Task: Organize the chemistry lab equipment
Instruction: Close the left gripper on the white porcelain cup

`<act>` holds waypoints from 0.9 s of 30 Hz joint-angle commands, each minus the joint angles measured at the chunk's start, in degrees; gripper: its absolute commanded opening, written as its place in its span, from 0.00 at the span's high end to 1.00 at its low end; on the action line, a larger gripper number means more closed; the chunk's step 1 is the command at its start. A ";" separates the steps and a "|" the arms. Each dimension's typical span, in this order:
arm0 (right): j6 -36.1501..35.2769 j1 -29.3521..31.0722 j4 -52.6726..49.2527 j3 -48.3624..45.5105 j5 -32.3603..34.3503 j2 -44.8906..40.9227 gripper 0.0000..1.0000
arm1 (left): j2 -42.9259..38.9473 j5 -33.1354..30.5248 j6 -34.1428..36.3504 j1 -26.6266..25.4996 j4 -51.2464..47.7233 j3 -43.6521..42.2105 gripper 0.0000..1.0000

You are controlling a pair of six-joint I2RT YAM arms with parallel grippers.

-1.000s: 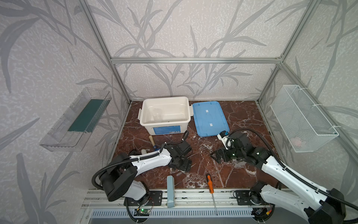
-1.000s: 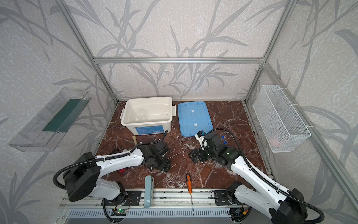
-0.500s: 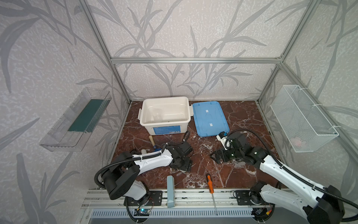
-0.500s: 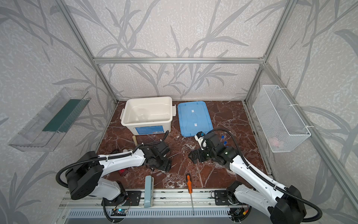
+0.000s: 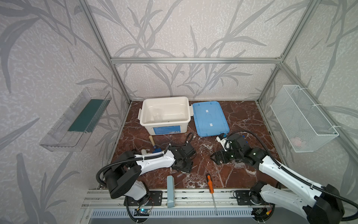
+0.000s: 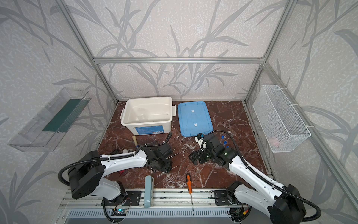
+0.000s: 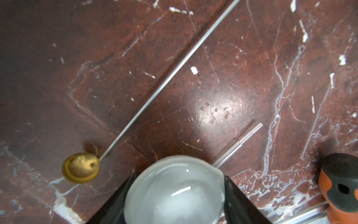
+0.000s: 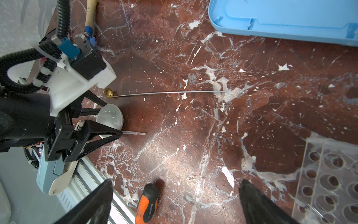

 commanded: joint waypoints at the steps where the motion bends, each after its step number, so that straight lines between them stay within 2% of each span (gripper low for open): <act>1: -0.62 -0.11 0.76 -0.20 -0.01 0.14 0.01 | 0.07 -2.09 -1.46 -0.27 -1.67 1.39 0.27; 15: -0.96 -0.12 -0.16 0.24 0.13 -0.29 0.01 | 1.58 -5.08 -2.15 -1.49 -4.40 2.92 0.24; 27: -0.43 -0.13 0.03 -0.11 0.03 -0.56 0.01 | 1.34 -4.67 -3.39 -3.12 -3.95 2.36 0.22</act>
